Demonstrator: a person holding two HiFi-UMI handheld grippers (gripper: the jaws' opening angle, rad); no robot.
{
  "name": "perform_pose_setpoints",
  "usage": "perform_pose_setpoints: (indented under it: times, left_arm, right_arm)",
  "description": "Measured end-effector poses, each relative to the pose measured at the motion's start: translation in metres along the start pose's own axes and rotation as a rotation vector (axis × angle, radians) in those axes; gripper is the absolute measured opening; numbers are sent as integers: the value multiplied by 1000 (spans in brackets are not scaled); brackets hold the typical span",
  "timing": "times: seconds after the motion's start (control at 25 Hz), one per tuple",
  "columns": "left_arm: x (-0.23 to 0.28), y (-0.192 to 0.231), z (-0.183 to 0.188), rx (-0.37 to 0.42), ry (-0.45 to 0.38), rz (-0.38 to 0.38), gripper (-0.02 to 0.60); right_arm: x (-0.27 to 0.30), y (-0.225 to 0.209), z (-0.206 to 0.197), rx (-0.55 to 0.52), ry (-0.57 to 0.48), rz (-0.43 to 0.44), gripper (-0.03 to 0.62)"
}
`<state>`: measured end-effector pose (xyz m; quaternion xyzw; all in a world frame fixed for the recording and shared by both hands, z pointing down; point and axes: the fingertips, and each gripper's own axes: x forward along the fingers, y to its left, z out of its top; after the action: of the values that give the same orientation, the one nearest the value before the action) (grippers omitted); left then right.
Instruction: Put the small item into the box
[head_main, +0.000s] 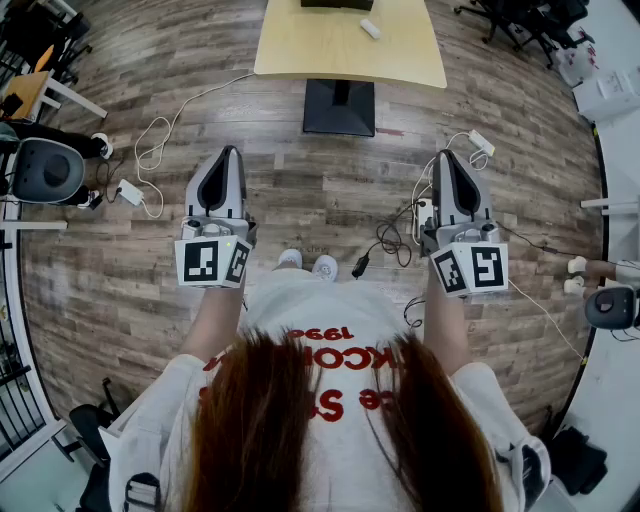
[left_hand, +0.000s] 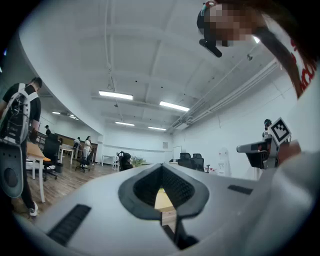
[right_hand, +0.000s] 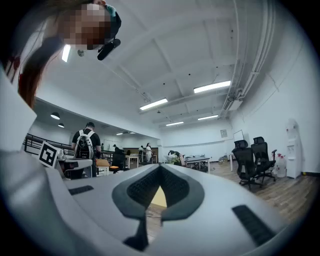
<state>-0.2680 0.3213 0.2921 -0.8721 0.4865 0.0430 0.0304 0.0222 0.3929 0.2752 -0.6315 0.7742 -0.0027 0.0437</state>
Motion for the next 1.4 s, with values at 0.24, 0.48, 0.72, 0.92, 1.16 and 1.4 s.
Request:
perform_pose_setpoints:
  times: [0.24, 0.48, 0.72, 0.92, 1.16, 1.4]
  left_arm:
    - [5, -6, 0, 6, 3, 1, 8]
    - [11, -7, -2, 14, 13, 3, 7]
    - [37, 0, -9, 2, 19, -6, 7]
    - [79, 10, -15, -7, 9, -29, 7]
    - [147, 33, -22, -22, 3, -73, 8]
    - [212, 56, -26, -31, -6, -111, 8]
  right_arm:
    - [-1, -7, -1, 44, -13, 1, 5]
    - [3, -13, -5, 75, -16, 10, 5]
    - [23, -24, -8, 88, -9, 10, 5]
    - [53, -39, -7, 81, -9, -3, 5]
    - [110, -59, -4, 71, -15, -34, 5]
    - [166, -78, -4, 74, -20, -61, 6]
